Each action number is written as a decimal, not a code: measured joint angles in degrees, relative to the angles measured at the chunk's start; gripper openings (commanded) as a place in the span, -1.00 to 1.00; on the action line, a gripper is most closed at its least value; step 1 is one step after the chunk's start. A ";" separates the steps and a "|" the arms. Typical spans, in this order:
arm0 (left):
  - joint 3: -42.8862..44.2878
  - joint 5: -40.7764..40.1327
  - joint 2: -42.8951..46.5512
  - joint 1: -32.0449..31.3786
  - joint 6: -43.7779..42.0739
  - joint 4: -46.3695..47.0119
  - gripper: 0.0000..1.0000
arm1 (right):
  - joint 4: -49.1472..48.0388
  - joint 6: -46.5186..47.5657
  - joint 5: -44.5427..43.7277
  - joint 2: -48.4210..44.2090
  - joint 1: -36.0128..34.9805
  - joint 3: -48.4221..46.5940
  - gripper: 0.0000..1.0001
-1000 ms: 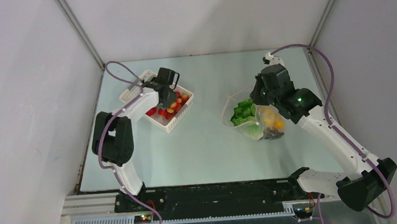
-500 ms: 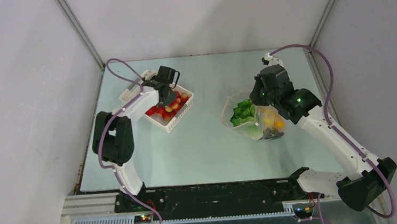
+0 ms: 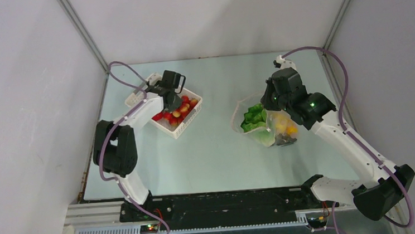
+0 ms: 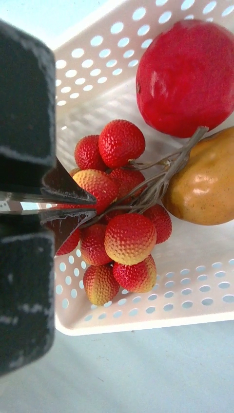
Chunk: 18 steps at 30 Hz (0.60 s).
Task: Place the food in the zip-top bag and seal the zipper
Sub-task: Pick up the fake fruit from the bin.
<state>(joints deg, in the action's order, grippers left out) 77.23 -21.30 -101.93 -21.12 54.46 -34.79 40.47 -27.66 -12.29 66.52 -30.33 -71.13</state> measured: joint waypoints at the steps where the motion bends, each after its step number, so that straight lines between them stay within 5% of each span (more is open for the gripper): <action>1: -0.44 0.00 0.52 0.13 -0.13 0.07 -0.67 | 0.02 0.00 -0.07 0.00 0.00 0.00 -1.00; 11: -9.46 1.36 6.97 5.88 0.04 5.42 -0.15 | 0.04 0.00 -0.28 0.02 0.00 0.00 -1.00; 18: -15.15 6.58 7.23 11.06 0.09 13.99 -0.08 | 0.02 0.00 -0.26 0.33 0.00 0.00 -1.00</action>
<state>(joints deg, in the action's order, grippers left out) 62.08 -14.72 -94.70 -10.07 54.54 -20.80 40.49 -27.66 -12.56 66.85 -30.33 -71.13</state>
